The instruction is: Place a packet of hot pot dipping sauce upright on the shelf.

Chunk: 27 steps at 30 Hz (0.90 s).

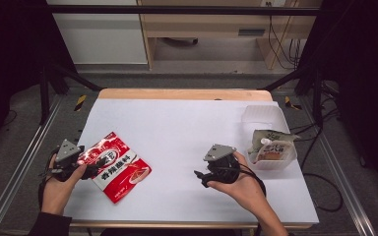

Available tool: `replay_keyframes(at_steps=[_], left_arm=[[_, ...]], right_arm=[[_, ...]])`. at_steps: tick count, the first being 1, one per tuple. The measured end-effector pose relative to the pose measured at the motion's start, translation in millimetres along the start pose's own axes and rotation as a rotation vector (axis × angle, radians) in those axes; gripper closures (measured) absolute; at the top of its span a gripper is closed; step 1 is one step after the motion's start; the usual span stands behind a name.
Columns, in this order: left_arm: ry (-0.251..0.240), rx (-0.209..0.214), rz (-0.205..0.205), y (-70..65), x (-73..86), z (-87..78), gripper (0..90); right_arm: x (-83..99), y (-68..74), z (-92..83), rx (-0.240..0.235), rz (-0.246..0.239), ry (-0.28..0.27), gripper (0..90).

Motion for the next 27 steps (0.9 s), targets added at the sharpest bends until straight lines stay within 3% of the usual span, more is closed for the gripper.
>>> replay_keyframes(at_steps=[13, 19, 25, 27], left_arm=[[0.022, -0.042, -0.042, 25.4, 12.0, -7.5, 6.9], [0.024, -0.075, -0.08, 45.0, 20.6, -12.3, 7.4], [0.04, -0.073, -0.098, 57.9, 28.0, -11.3, 11.8], [0.049, -0.06, -0.111, 60.6, 29.9, -9.7, 17.2]], right_arm=[[17.1, 5.8, 11.7, 0.021, 0.034, 0.037, 19.6], [25.0, 11.7, 10.2, 0.026, 0.066, 0.007, 19.9], [33.8, 13.9, 10.4, 0.038, 0.09, 0.004, 20.5], [36.8, 14.5, 10.6, 0.037, 0.099, 0.006, 20.8]])
Point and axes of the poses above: each handheld gripper's, and its own axes: z roughly forward along the jaws, x roughly out of its underside, y roughly to its left, the point moved 3 cm from there along z, roughly forward along the jaws, and after that the axes turned 2 degrees about -y, right-handed, at the moved point
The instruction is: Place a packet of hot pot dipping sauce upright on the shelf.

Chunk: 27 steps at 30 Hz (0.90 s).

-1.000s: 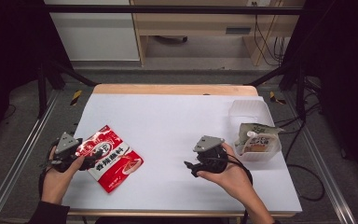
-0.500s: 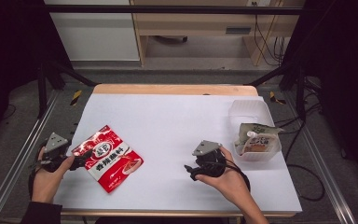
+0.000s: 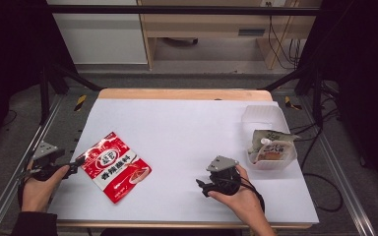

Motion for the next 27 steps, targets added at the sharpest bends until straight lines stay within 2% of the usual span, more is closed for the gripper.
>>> replay_keyframes(at_steps=[7, 12, 27], left_arm=[[0.045, 0.032, -0.014, 4.2, 4.0, 10.6, 26.8], [0.058, 0.036, -0.023, 5.8, 6.0, 16.1, 32.6], [0.112, 0.075, -0.038, 7.3, 12.6, 30.1, 35.3]], right_arm=[[4.2, 0.1, 4.5, 0.006, -0.008, 0.017, 21.1], [4.5, 1.8, 6.1, 0.006, -0.015, 0.022, 21.2], [5.6, 2.9, 8.1, -0.006, -0.022, 0.029, 21.3]])
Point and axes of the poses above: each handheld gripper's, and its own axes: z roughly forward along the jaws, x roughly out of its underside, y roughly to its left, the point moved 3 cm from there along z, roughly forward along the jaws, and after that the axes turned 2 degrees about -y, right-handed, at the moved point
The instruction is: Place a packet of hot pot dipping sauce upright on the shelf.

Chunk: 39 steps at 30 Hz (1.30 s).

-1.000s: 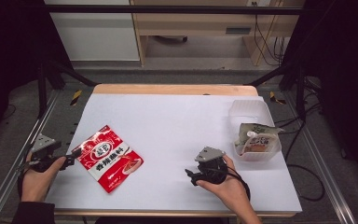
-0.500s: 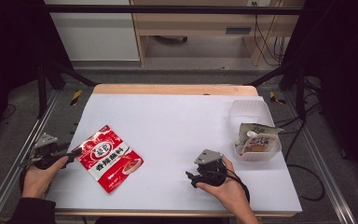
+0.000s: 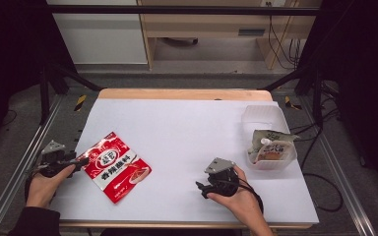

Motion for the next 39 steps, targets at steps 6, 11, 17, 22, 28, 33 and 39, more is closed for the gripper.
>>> replay_keyframes(at_steps=[6, 11, 17, 22, 28, 33, 39], left_arm=[[0.011, 0.012, -0.003, -0.5, 1.0, 2.3, 35.1], [0.017, 0.023, -0.015, 0.7, 2.2, 2.7, 35.6], [0.024, 0.034, -0.017, -0.5, 2.7, 3.2, 36.6], [0.011, 0.053, -0.024, 0.0, 1.9, 0.6, 41.1], [-0.013, 0.085, -0.044, -1.4, -0.5, -6.3, 47.8], [-0.013, 0.128, -0.026, -10.1, -2.3, -11.2, 52.7], [0.017, 0.138, -0.001, -16.9, -2.3, -8.0, 52.6]], right_arm=[[0.3, 0.7, 0.8, -0.003, 0.001, 0.002, 21.3], [0.5, 1.1, 0.8, -0.005, -0.007, 0.01, 21.3], [0.9, 1.0, 1.3, -0.004, -0.01, 0.008, 21.3], [1.2, 0.5, 1.4, -0.006, -0.01, 0.01, 21.4], [1.0, 1.2, 1.7, -0.007, -0.016, 0.014, 21.3], [1.8, 0.5, 1.7, -0.007, -0.015, 0.016, 21.4], [2.2, 0.7, 1.4, -0.004, -0.019, 0.019, 21.4]])
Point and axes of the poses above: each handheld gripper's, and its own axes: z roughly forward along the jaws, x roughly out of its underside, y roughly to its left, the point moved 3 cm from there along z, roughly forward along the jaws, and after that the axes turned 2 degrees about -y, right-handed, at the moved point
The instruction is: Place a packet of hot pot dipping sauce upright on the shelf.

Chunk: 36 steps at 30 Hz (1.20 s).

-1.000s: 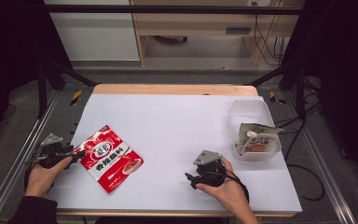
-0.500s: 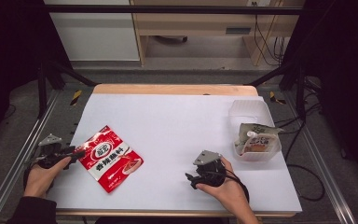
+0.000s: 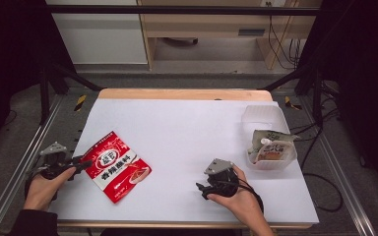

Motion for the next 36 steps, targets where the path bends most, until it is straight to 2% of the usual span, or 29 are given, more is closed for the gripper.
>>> replay_keyframes(at_steps=[3, 7, 9, 17, 22, 25, 30, 36], left_arm=[[0.0, -0.007, 0.0, 2.8, 0.4, 1.3, 52.6], [0.011, -0.025, -0.021, 7.2, 2.4, 4.4, 56.4], [0.02, -0.037, -0.016, 7.6, 2.0, 5.7, 59.0], [0.026, -0.101, -0.014, 9.8, 0.4, 7.5, 80.8], [0.033, -0.127, -0.011, 11.4, 0.0, 7.6, 89.2], [0.038, -0.13, -0.01, 10.4, -0.4, 8.2, 90.0], [0.019, -0.13, 0.009, 6.5, -5.1, 3.4, 90.0], [-0.032, -0.12, 0.049, -4.2, -16.1, -4.5, 90.0]], right_arm=[[-0.1, 0.2, 0.2, -0.004, -0.003, -0.002, 21.4], [0.4, 0.8, 0.9, -0.005, -0.008, 0.005, 21.5], [0.2, 1.3, 1.3, -0.007, -0.009, 0.005, 21.5], [-0.2, 1.8, 1.8, -0.007, -0.014, 0.005, 21.5], [-0.5, 2.1, 2.0, -0.005, -0.016, 0.004, 21.4], [-0.7, 2.6, 1.7, -0.008, -0.01, 0.001, 21.3], [-0.4, 1.2, 0.7, -0.006, -0.013, -0.002, 21.2], [-0.2, 0.6, 0.2, -0.002, -0.011, -0.006, 21.1]])
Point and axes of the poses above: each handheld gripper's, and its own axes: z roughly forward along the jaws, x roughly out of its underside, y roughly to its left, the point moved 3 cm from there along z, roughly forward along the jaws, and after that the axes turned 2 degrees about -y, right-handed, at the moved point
